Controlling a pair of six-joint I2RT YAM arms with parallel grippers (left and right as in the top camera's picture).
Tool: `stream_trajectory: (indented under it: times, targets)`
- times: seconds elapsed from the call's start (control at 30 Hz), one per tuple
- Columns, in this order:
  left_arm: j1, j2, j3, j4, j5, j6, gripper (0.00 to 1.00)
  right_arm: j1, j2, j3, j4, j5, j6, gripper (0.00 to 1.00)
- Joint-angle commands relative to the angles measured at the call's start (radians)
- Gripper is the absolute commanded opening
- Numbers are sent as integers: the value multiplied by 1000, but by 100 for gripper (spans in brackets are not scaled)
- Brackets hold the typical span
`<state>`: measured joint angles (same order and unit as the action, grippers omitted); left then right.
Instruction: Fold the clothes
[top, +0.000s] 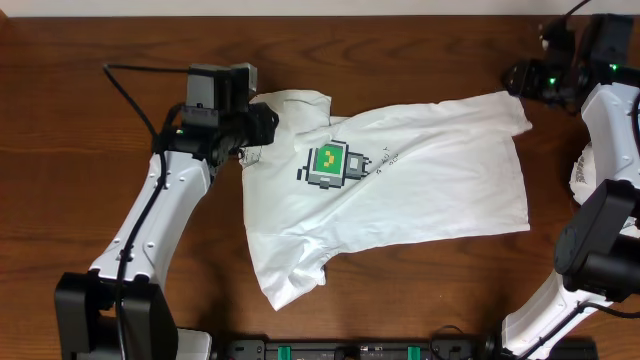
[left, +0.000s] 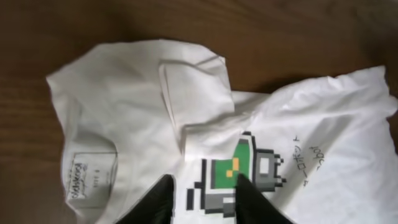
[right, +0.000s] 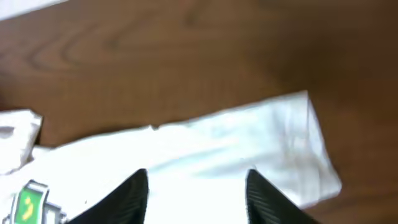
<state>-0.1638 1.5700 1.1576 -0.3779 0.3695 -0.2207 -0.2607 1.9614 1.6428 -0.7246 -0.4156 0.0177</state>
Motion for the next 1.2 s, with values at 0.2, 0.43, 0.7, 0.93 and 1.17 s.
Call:
stream_trajectory:
  times: [0.2,0.43,0.7,0.93,1.17]
  targets:
    - [-95,89,-4,62,28,10,52,0,-26,12,-61,-4,75,66]
    - [-130,204,-4,133,33,-6,56,19,-16,12,-54,-11,75,66]
    - [-138,311,-5,183,42,-41,60,26,-12,10,-53,-11,75,66]
    - [-142,368,-4,247,42,-43,65,26,-12,10,-53,-10,74,65]
    - [-141,393,0,309,39,-42,6,26,-12,9,-54,-3,74,64]
